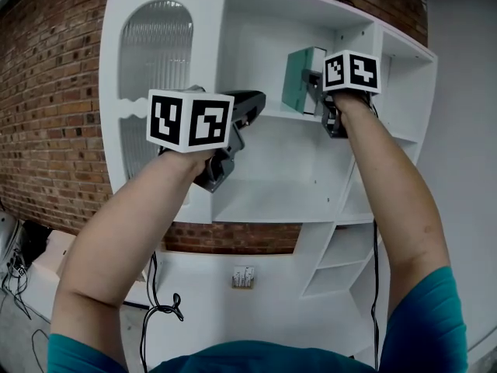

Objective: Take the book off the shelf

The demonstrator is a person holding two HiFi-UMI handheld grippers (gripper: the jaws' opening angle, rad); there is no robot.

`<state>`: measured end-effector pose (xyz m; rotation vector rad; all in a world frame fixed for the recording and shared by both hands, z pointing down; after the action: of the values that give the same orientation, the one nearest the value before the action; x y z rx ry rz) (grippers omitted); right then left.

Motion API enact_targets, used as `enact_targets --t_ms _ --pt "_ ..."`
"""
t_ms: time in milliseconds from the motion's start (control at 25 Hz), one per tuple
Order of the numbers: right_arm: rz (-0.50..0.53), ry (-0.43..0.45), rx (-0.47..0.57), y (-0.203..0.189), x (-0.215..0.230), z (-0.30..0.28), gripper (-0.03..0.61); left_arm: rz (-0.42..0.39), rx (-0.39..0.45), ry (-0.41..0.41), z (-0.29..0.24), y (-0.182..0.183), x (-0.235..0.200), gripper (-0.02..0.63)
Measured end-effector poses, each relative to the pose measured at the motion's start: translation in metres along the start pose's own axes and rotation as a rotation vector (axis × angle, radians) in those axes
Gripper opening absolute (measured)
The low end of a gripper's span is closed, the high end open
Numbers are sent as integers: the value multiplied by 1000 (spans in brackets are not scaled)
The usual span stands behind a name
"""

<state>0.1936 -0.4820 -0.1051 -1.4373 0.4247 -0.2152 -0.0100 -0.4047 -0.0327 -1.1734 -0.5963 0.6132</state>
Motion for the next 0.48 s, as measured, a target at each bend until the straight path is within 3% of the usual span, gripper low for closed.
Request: enact_targets --t_ms 480 --pt "1 -38 -40 -1 6 -27 272 -24 -1 7 0 4 -3 20"
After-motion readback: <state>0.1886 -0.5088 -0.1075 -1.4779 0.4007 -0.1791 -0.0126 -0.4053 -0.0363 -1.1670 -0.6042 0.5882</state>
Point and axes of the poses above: the fingertips, and each gripper's own axes: z backward along the fingers, x to its right, y out of its top, the point moved 5 cm from there along z, backward along the fingers, and after that the axes turned 15 degrees about y, right-handed, at the moved point
